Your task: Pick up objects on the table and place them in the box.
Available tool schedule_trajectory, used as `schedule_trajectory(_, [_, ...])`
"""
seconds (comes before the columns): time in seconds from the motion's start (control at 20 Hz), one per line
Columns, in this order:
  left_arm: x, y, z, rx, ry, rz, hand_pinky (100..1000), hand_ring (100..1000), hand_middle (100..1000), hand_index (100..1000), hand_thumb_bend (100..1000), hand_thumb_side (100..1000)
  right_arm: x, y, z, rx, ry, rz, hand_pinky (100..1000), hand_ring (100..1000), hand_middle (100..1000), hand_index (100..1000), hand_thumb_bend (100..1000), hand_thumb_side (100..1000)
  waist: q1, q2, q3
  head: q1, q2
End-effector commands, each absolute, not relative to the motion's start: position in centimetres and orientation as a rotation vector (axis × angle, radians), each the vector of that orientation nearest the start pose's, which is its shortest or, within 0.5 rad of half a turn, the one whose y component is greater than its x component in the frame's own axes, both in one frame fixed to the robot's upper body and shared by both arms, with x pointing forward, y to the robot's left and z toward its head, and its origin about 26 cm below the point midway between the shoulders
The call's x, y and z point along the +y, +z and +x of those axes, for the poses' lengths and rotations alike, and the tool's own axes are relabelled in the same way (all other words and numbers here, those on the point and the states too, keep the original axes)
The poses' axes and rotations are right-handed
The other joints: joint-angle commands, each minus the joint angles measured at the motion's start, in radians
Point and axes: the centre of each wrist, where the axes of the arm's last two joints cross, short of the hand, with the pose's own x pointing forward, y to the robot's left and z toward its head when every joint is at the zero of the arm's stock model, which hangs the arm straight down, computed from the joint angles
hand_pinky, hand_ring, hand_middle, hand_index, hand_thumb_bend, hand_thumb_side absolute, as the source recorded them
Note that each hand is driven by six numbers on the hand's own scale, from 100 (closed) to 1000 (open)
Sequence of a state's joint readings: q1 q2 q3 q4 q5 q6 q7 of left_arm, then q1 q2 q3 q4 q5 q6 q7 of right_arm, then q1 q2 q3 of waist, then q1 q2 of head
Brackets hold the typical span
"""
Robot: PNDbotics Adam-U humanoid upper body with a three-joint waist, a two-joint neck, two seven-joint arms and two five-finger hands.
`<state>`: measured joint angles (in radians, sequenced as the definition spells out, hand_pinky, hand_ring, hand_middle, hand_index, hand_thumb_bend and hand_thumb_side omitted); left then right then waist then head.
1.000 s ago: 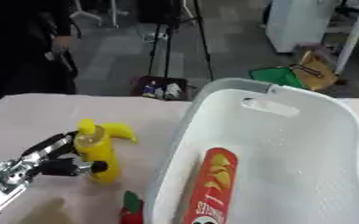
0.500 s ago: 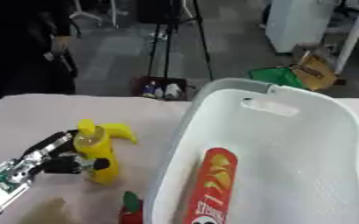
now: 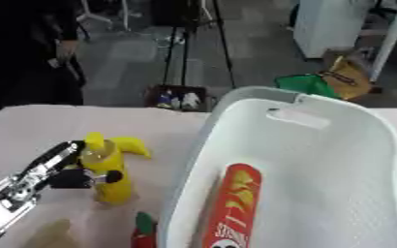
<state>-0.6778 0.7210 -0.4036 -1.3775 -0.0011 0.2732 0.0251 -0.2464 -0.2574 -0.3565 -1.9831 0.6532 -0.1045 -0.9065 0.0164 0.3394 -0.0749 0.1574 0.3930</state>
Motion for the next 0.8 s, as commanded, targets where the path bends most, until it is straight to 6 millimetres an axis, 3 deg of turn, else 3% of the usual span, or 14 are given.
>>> schedule_trajectory(0.05, [29.68, 19.63, 40.50, -1.597, -0.787, 0.614, 573, 593, 479, 662, 981, 547, -34.54, 20.33, 28.07, 2.691, 0.701, 1.870, 732, 537, 528, 656, 100, 707, -0.001, -0.017, -0.001, 0.001, -0.014])
schedule_trajectory(0.2, [29.64, 19.60, 40.49, -1.598, -0.781, 0.612, 559, 583, 478, 654, 973, 546, -34.56, 20.33, 28.06, 2.690, 0.702, 1.870, 732, 537, 528, 656, 100, 708, 0.000, -0.017, -0.002, 0.001, -0.015])
schedule_trajectory(0.8, [29.54, 19.26, 40.48, -1.608, -0.734, 0.614, 460, 525, 434, 590, 803, 558, -34.65, 20.36, 28.04, 2.688, 0.707, 1.870, 734, 538, 527, 657, 100, 708, 0.001, -0.015, -0.003, -0.001, -0.021])
